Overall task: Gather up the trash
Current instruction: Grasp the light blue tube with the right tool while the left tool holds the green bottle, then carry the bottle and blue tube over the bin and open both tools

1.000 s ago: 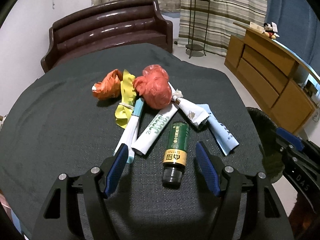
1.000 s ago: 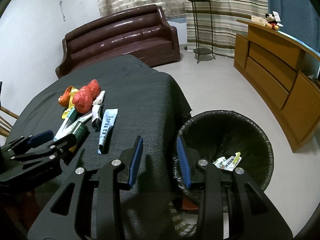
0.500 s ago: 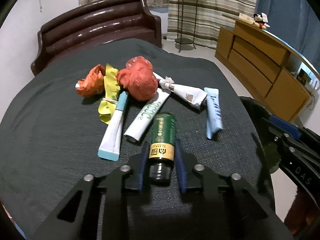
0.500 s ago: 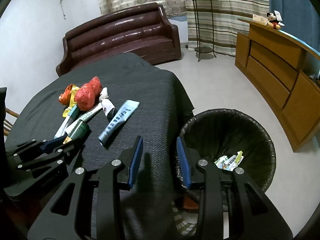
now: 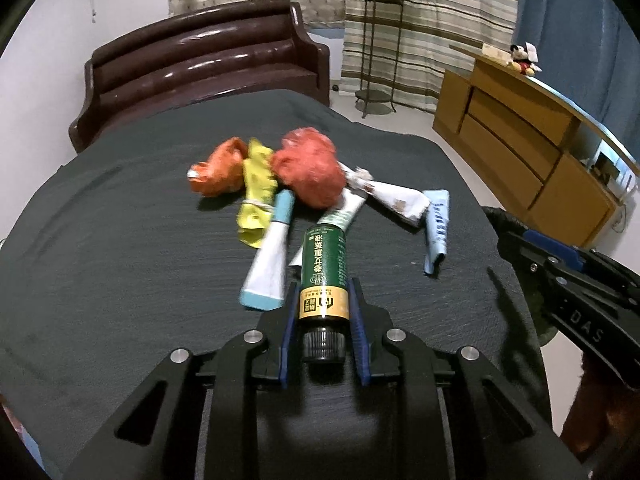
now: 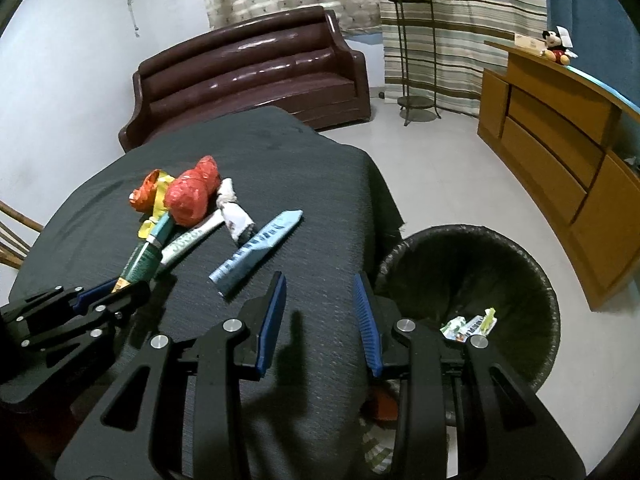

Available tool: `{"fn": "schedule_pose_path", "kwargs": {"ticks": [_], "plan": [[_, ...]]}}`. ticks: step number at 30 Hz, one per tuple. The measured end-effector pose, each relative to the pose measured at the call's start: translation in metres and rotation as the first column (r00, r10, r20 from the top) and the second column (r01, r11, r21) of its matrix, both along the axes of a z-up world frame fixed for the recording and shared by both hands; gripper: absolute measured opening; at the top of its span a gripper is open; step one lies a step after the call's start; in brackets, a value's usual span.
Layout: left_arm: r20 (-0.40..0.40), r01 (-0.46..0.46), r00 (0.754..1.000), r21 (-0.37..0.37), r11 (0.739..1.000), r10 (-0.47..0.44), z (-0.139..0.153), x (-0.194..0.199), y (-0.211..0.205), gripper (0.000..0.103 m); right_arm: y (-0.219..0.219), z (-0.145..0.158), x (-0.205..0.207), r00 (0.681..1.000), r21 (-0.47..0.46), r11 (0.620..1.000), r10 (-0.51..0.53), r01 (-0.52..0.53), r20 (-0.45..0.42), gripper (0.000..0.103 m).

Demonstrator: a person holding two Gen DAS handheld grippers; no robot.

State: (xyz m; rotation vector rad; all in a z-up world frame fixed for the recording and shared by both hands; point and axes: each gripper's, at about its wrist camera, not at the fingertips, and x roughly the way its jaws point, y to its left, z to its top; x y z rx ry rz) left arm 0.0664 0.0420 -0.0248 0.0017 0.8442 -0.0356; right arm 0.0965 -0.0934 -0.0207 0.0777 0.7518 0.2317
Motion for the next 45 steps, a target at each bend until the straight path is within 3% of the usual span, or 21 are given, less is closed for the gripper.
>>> {"fn": "schedule_pose_path", "kwargs": {"ticks": [10, 20, 29, 45], "plan": [[0.033, -0.088, 0.996, 0.023, 0.996, 0.087, 0.005, 0.000, 0.043, 0.025, 0.035, 0.005, 0.011, 0.999, 0.005, 0.999, 0.048, -0.048, -0.008, 0.034], [0.027, -0.133, 0.991, 0.010, 0.991, 0.132, 0.001, 0.009, 0.075, 0.025, 0.055, -0.008, 0.029, 0.995, -0.029, 0.999, 0.039, -0.042, -0.088, 0.034], [0.020, -0.131, 0.991, -0.006, 0.991, 0.131, -0.002, 0.010, 0.076, 0.025, 0.054, -0.011, 0.029, 0.994, -0.058, 0.998, 0.025, -0.032, -0.105, 0.012], [0.045, -0.093, 0.995, -0.023, 0.995, 0.094, 0.005, 0.004, 0.059, 0.025, 0.024, -0.002, 0.014, 0.998, -0.027, 1.000, -0.014, 0.012, -0.054, 0.010]]}}
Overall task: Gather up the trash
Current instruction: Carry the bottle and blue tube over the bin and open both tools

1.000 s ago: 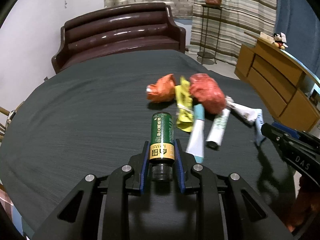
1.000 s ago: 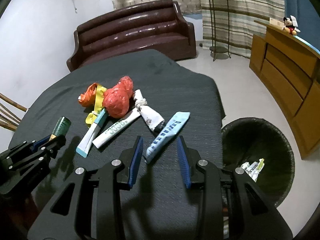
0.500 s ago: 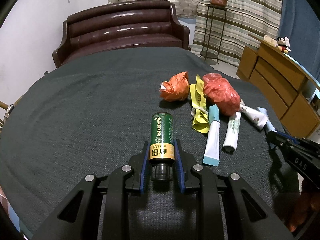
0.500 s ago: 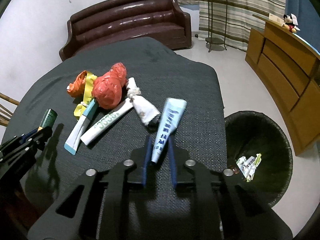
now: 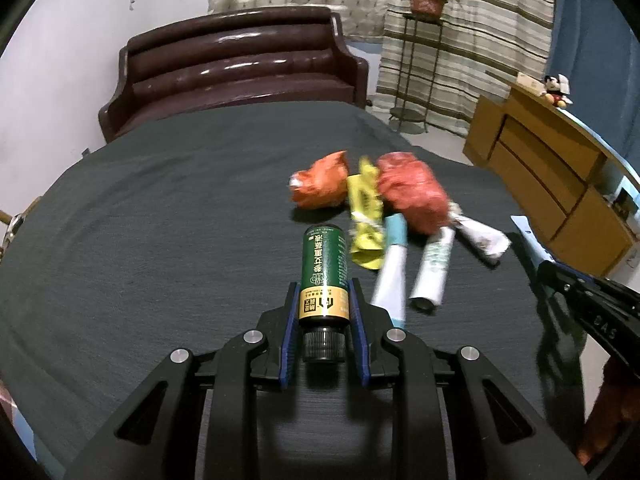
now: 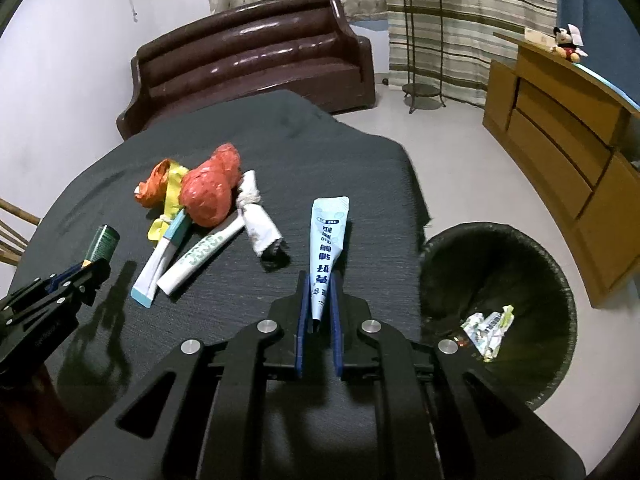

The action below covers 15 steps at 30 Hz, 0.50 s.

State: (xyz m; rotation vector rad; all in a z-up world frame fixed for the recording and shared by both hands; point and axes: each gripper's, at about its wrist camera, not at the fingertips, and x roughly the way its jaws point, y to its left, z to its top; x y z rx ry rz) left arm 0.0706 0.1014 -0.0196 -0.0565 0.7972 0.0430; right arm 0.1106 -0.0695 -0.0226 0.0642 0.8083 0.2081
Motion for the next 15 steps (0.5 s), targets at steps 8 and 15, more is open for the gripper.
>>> {"fn": "schedule_pose_path", "kwargs": {"ticks": [8, 15], "plan": [[0.018, 0.100, 0.995, -0.007, 0.995, -0.100, 0.007, 0.001, -0.049, 0.025, -0.040, 0.006, -0.011, 0.998, -0.012, 0.998, -0.062, 0.062, 0.030, 0.010], [0.025, 0.200, 0.980, -0.010, 0.980, -0.200, 0.009, 0.012, -0.104, 0.025, -0.086, 0.010, -0.021, 0.987, -0.034, 0.989, -0.143, 0.145, 0.066, 0.010]]}}
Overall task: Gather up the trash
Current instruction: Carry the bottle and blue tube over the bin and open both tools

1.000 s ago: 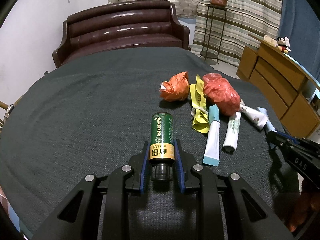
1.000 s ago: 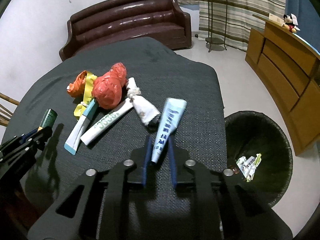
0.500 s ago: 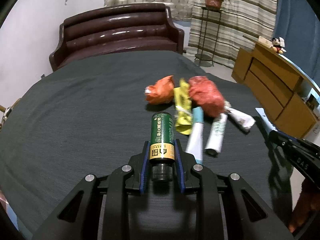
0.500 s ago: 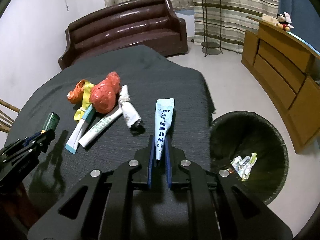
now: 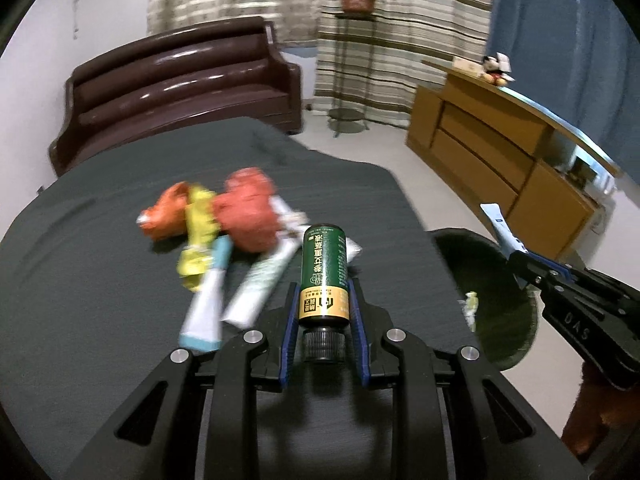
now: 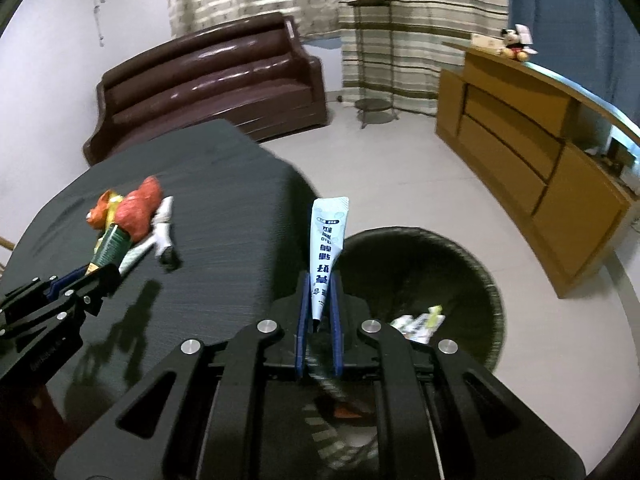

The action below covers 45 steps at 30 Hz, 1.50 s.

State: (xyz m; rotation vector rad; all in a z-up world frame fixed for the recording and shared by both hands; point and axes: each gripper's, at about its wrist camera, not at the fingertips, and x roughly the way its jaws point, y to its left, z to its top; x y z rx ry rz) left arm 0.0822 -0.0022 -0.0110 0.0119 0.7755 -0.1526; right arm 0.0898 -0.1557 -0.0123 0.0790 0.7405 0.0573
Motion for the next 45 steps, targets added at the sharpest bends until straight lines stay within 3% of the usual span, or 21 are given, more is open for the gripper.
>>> {"fn": "schedule_pose_path", "kwargs": {"ticks": [15, 32, 34, 36, 42, 45], "plan": [[-0.006, 0.138, 0.990, 0.067, 0.988, -0.138, -0.008, 0.029, -0.096, 0.025, -0.073, -0.008, -0.005, 0.992, -0.005, 0.992, -0.126, 0.127, 0.020, 0.010], [-0.048, 0.182, 0.983, 0.111, 0.977, -0.178, -0.022, 0.050, -0.139, 0.025, -0.107, -0.024, 0.012, 0.986, 0.040, 0.985, -0.169, 0.169, -0.003, 0.010], [-0.050, 0.173, 0.984, 0.115, 0.978, -0.169, -0.024, 0.049, -0.138, 0.028, -0.109, -0.025, 0.015, 0.986, 0.046, 0.985, -0.169, 0.169, -0.005, 0.012], [-0.056, 0.165, 0.985, 0.104, 0.981, -0.160, -0.024, 0.050, -0.134, 0.039, -0.111, -0.025, 0.017, 0.985, 0.054, 0.983, -0.174, 0.174, -0.007, 0.013], [-0.051, 0.144, 0.989, 0.092, 0.985, -0.140, -0.021, 0.048, -0.127, 0.052, -0.114, -0.026, 0.019, 0.983, 0.071, 0.980, -0.185, 0.186, -0.017, 0.013], [-0.045, 0.141, 0.990, 0.092, 0.986, -0.137, -0.018, 0.046, -0.123, 0.056, -0.113, -0.026, 0.017, 0.982, 0.071, 0.980, -0.186, 0.186, -0.012, 0.021]]}}
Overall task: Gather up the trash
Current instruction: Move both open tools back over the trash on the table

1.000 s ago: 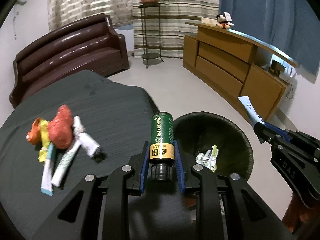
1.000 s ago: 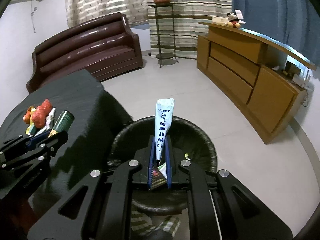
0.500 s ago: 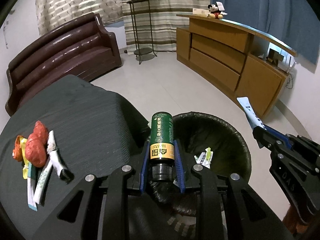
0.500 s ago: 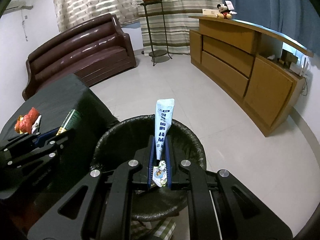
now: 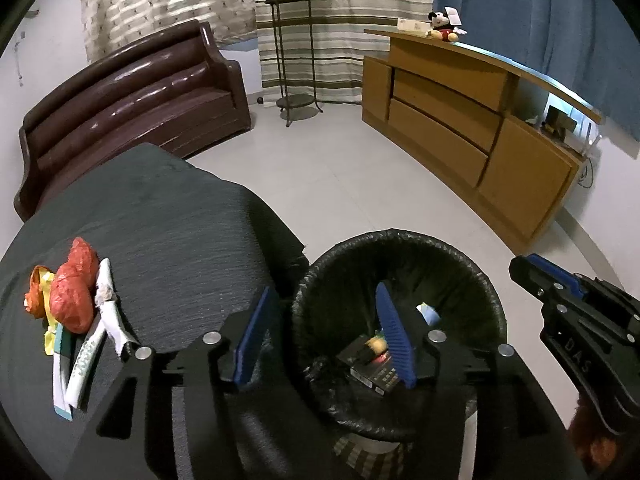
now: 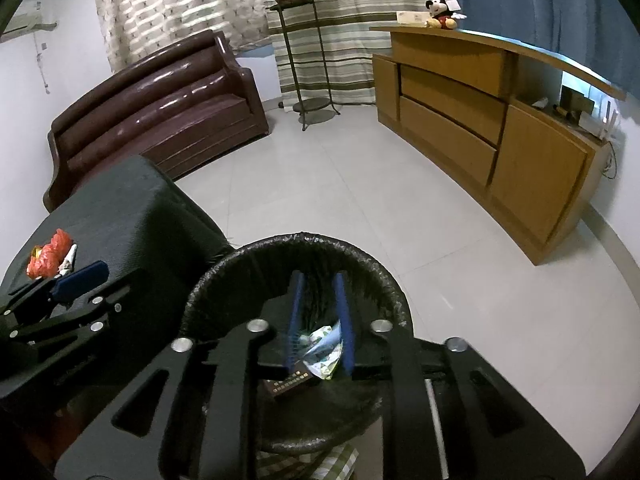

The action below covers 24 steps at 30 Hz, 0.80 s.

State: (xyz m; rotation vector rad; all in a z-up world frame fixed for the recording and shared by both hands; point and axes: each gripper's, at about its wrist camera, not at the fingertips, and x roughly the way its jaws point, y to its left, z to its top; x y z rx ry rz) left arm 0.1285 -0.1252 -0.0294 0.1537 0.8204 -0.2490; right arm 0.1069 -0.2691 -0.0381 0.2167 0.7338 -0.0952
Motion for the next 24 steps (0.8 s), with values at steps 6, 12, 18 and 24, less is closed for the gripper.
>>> {"fn": "schedule_pose_path", "kwargs": {"ticks": [6, 12, 18, 24], "plan": [[0.010, -0.028, 1.000, -0.011, 1.000, 0.028, 0.006, -0.004, 0.016, 0.058, 0.010, 0.001, -0.002, 1.000, 0.010, 1.000, 0.028, -0.028, 0.003, 0.033], [0.017, -0.084, 0.996, -0.019, 0.996, 0.084, 0.011, -0.011, 0.045, 0.058, 0.034, 0.007, -0.001, 0.998, 0.015, 0.998, 0.065, -0.065, 0.014, 0.042], [0.025, -0.159, 0.987, -0.014, 0.987, 0.159, 0.014, -0.017, 0.084, 0.058, 0.067, 0.012, -0.001, 0.992, 0.006, 0.992, 0.123, -0.123, 0.025, 0.048], [0.027, -0.229, 0.973, -0.017, 0.973, 0.229, 0.015, -0.022, 0.119, 0.058, 0.097, 0.016, 0.001, 0.984, 0.007, 0.984, 0.180, -0.180, 0.022, 0.049]]}}
